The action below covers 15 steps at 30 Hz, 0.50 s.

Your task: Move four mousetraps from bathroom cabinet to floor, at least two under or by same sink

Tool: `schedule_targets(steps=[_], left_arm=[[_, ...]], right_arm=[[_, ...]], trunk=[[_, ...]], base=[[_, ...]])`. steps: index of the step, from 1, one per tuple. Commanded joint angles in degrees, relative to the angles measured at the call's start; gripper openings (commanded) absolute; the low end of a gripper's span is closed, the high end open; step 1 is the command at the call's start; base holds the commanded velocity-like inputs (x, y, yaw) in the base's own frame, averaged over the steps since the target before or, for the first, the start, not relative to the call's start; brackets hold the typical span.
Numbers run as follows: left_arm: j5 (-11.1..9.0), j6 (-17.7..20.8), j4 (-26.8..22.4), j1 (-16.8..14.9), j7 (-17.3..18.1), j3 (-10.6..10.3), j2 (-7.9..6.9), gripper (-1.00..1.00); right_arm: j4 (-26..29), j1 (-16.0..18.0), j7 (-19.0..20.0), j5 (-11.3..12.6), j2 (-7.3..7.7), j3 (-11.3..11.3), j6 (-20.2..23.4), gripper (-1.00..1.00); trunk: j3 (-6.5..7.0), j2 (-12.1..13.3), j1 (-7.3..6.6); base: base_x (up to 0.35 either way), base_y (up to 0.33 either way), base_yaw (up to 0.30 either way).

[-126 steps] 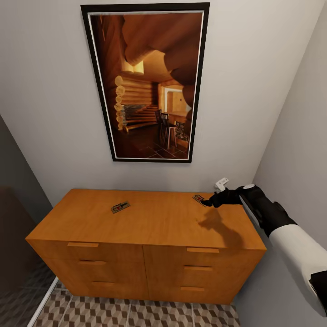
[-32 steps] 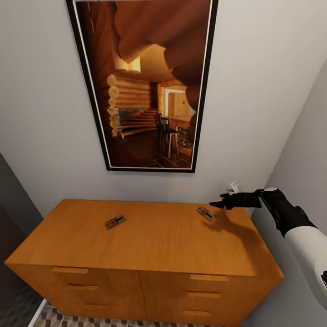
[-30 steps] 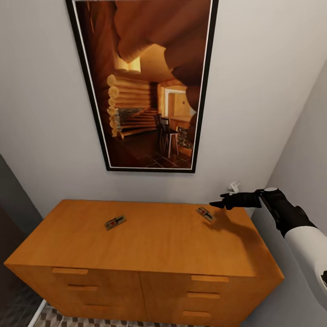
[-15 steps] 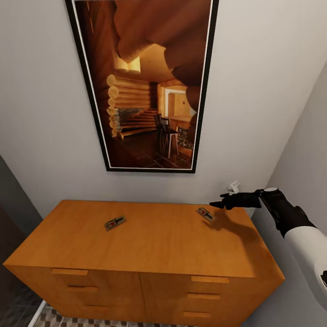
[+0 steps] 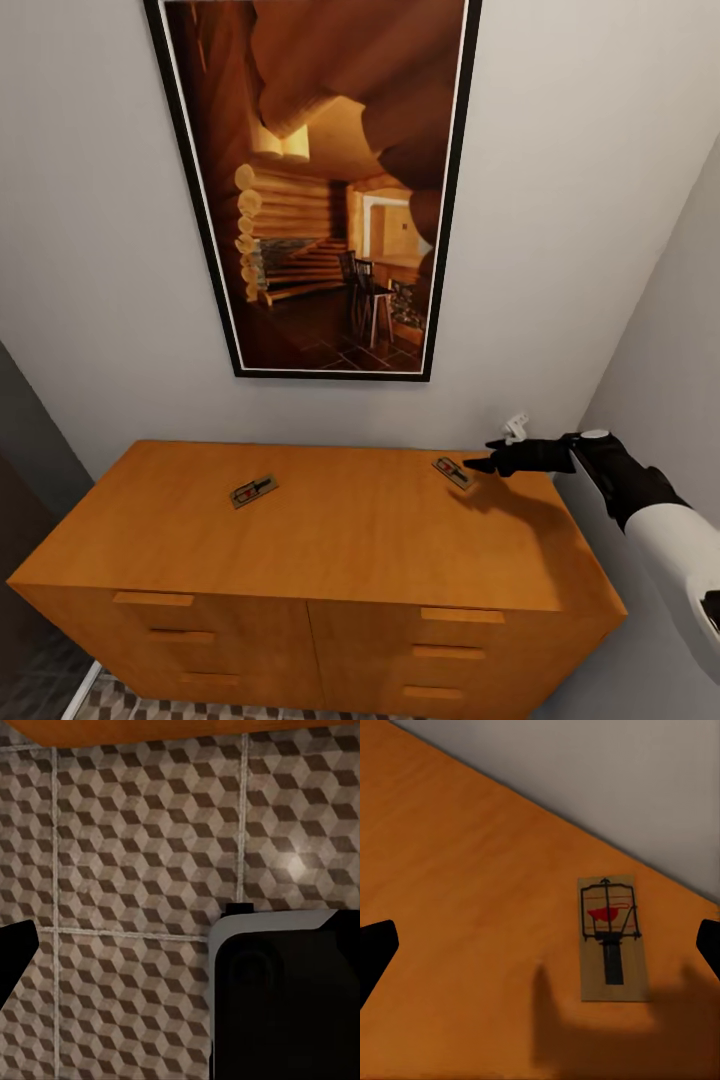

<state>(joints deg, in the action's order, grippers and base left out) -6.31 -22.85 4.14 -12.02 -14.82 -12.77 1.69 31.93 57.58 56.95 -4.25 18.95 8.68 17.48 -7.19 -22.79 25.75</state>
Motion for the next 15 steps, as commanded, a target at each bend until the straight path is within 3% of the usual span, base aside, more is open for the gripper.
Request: schedule_targets(steps=[1,15], left_arm=[[-0.6,-0.4,0.3,-0.1,0.0,-0.5,0.05,1.00],[-0.6,-0.1,0.3,-0.1,-0.1,-0.5,0.05,1.00]], right_arm=[[-0.4,0.0,0.2,-0.1,0.04,0.1,0.2,1.00],[-3.0,0.0,0.3,0.1,0.21,-0.1,-3.8,1.00]], trunk=[[-0.13,-0.1,0.04],[-0.13,-0.1,0.04]], base=[[0.000,0.000,0.000],[0.000,0.000,0.000]])
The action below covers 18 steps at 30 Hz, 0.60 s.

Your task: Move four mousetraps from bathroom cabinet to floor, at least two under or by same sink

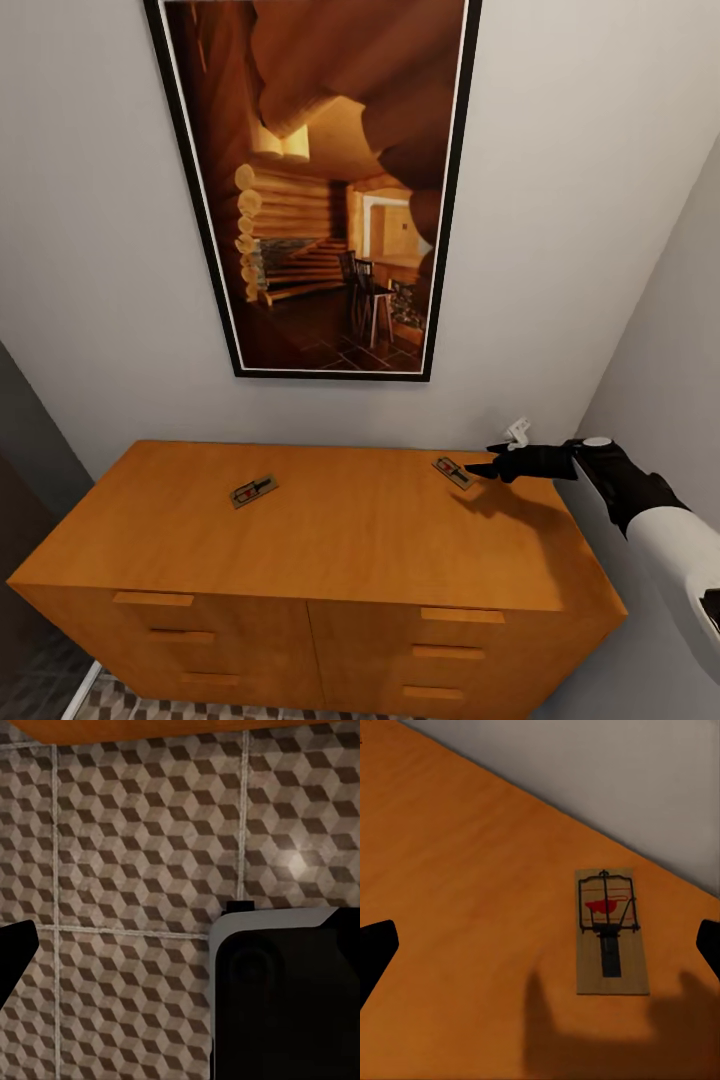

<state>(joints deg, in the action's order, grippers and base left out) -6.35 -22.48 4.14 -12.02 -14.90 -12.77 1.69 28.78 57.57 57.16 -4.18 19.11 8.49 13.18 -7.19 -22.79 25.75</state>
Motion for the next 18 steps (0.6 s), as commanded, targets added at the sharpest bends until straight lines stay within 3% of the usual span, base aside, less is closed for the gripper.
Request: schedule_targets(steps=[1,18], left_arm=[[-0.6,-0.4,0.3,-0.1,0.0,-0.5,0.03,1.00],[-0.6,-0.4,0.3,0.2,0.0,-0.5,-0.33,1.00]], right_arm=[[0.1,0.0,0.2,0.0,0.05,0.1,0.3,1.00],[-1.4,0.1,0.4,0.0,0.29,0.0,-0.2,1.00]], trunk=[[-0.13,-0.1,0.04],[-0.66,-0.1,0.04]], base=[[0.000,0.000,0.000],[0.000,0.000,0.000]])
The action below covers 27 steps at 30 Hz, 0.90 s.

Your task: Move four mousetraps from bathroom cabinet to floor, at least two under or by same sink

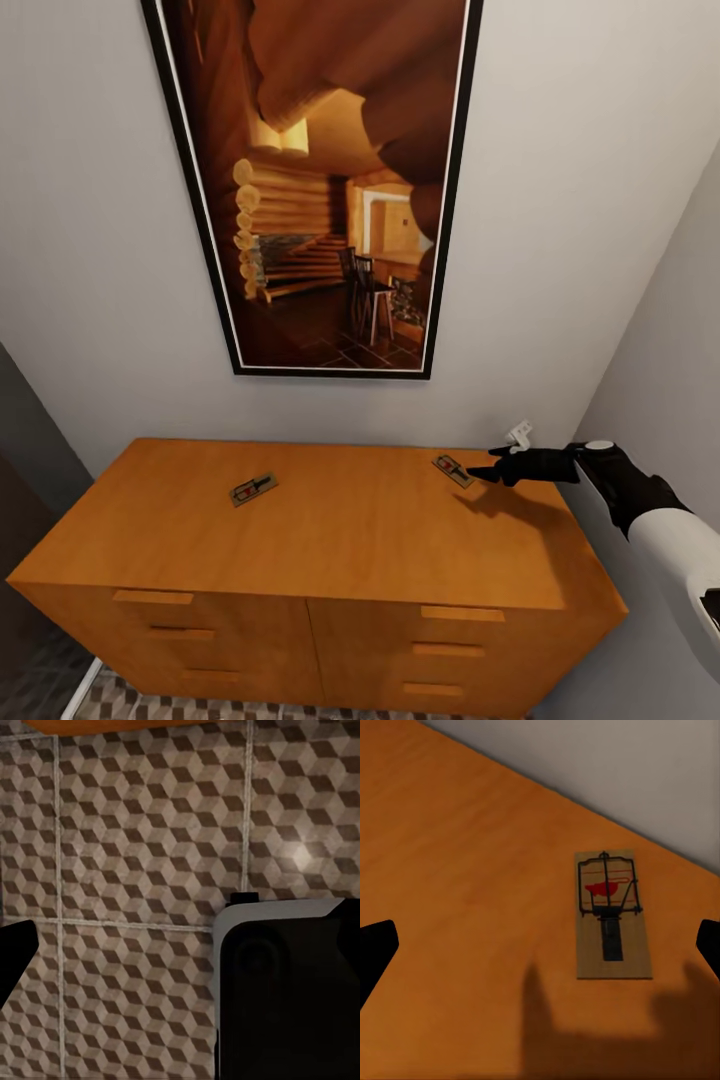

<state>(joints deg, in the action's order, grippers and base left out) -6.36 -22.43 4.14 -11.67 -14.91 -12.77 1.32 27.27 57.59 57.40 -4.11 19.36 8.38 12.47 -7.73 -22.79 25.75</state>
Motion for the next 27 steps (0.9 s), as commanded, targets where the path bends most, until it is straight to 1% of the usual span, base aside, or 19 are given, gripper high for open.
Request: schedule_targets(steps=[1,14,19,23,24,27], left_arm=[[-0.6,-0.4,0.3,-0.1,0.0,-0.5,0.04,1.00],[-0.6,-0.4,0.3,0.1,0.0,-0.5,-0.20,1.00],[-0.6,-0.4,0.3,0.2,0.0,-0.5,-0.30,1.00],[-0.6,-0.4,0.3,0.2,0.0,-0.5,-0.33,1.00],[-0.6,-0.4,0.3,0.2,0.0,-0.5,-0.34,1.00],[-0.6,-0.4,0.3,0.3,0.0,-0.5,-0.34,1.00]], right_arm=[[0.1,0.0,0.2,0.0,0.05,0.1,0.5,1.00],[-0.2,0.0,0.2,0.0,0.15,-0.1,0.5,1.00],[-0.2,0.0,0.2,0.0,0.62,-0.5,0.4,1.00],[-0.2,0.0,0.3,0.0,0.89,-1.3,0.4,1.00],[-0.2,0.0,0.4,0.0,1.05,-2.0,0.3,1.00],[-0.2,0.0,0.4,0.0,1.23,-2.9,0.2,1.00]], trunk=[[-0.19,-0.1,0.03],[-1.02,-0.1,0.03],[-1.34,-0.1,0.03],[-1.56,-0.1,0.03],[-1.58,-0.1,0.03],[-1.63,-0.1,0.03]], base=[[0.000,0.000,0.000],[0.000,0.000,0.000],[0.000,0.000,0.000],[0.000,0.000,0.000],[0.000,0.000,0.000],[0.000,0.000,0.000]])
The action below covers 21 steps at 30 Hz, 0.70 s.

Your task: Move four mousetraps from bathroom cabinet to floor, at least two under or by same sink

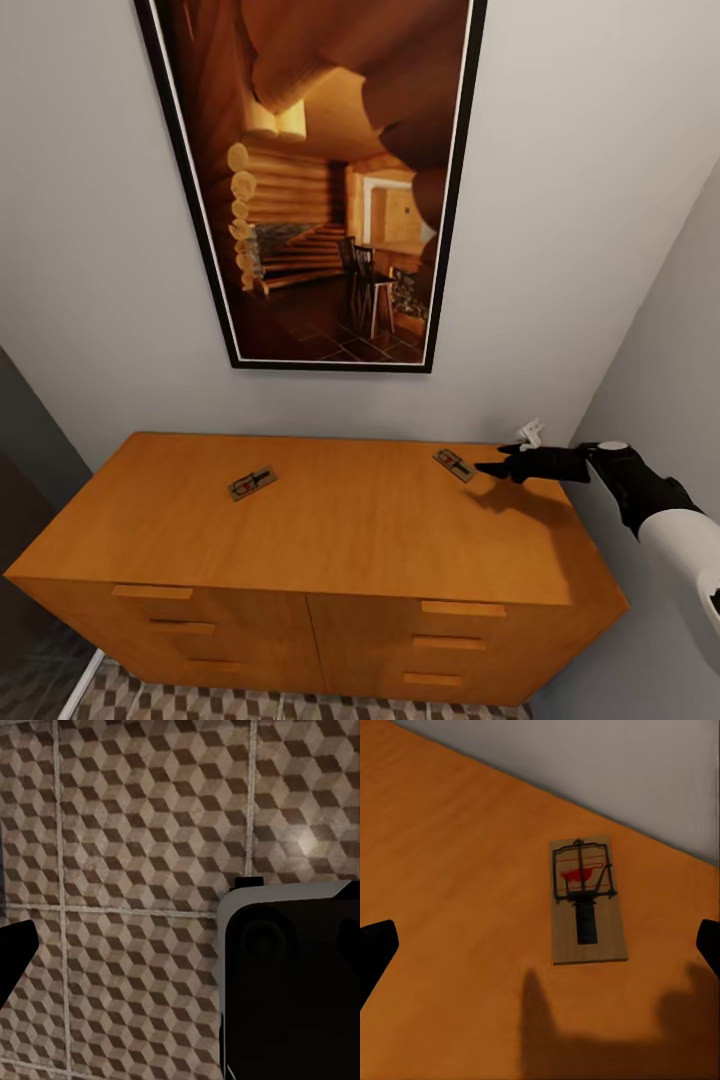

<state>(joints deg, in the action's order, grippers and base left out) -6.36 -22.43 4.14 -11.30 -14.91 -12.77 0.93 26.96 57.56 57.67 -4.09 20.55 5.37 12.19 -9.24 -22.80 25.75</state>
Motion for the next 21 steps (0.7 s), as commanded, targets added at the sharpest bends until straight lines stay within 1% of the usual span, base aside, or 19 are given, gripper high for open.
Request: schedule_targets(steps=[1,7,21], left_arm=[[-0.6,-0.4,0.3,-0.1,0.0,-0.5,0.04,1.00],[-0.6,-0.4,0.3,-0.1,0.0,-0.5,0.03,1.00],[-0.6,-0.4,0.3,0.0,0.0,-0.5,0.04,1.00]], right_arm=[[0.1,0.0,0.2,0.0,0.09,-0.2,0.5,1.00],[0.1,0.0,0.2,-0.1,0.46,-0.9,0.4,1.00],[0.1,0.1,-0.1,-0.1,0.55,-1.1,0.4,1.00]], trunk=[[-0.13,-0.1,0.03],[-0.16,-0.1,0.03],[-0.17,-0.1,0.03]], base=[[0.000,0.000,0.000],[0.000,0.000,0.000],[0.000,0.000,0.000]])
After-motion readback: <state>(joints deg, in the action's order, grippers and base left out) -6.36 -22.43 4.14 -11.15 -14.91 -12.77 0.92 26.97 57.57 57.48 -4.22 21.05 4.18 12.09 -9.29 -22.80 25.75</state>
